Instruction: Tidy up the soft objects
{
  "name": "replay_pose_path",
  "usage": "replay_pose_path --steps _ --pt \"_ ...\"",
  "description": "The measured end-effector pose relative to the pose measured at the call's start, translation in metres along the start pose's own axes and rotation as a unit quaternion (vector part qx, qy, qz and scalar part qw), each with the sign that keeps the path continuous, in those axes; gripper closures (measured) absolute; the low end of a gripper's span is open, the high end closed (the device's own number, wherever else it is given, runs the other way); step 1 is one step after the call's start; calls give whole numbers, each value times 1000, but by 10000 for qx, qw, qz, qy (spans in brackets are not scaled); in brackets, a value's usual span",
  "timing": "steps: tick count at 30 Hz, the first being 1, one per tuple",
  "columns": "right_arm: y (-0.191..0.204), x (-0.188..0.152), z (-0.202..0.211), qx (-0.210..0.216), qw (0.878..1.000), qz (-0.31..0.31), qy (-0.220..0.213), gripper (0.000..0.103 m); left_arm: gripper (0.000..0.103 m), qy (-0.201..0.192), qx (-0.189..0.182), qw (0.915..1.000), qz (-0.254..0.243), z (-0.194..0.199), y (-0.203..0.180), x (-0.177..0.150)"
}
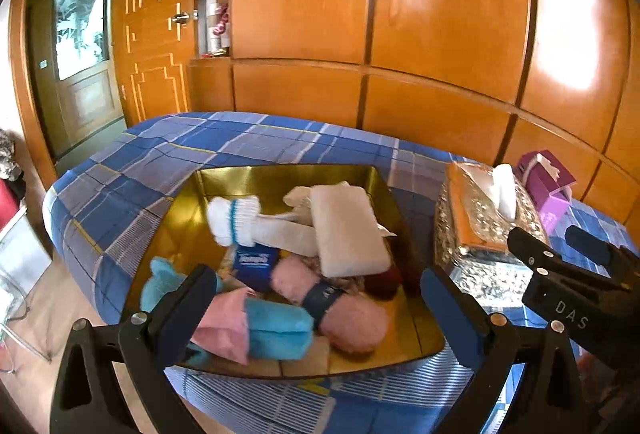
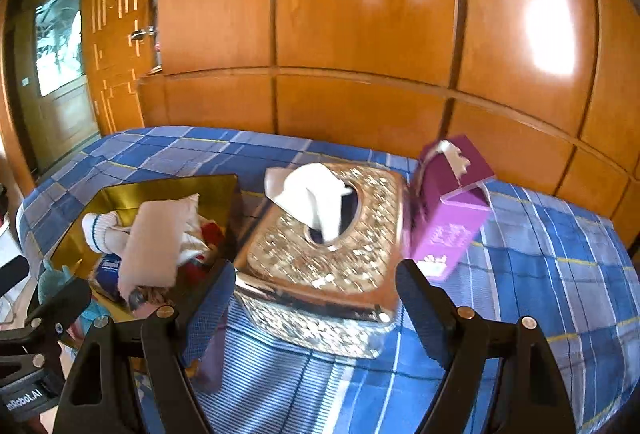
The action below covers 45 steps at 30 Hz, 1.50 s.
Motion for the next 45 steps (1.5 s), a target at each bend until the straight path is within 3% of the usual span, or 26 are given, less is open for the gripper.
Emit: replay_pose_path --steps 45 --pt "-2 -6 6 -2 9999 -143 20 19 0 -32 107 9999 -17 4 -3 -2"
Point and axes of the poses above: each gripper's, at about its wrist camera, not at the fingertips, and z roughly against the way its jaws point, y to its left, x to its top, the point moved 1 cm from there along -z, roughly the way its jaws point, and after that the axes turned 9 degrees about -y, right-handed, at the moved point
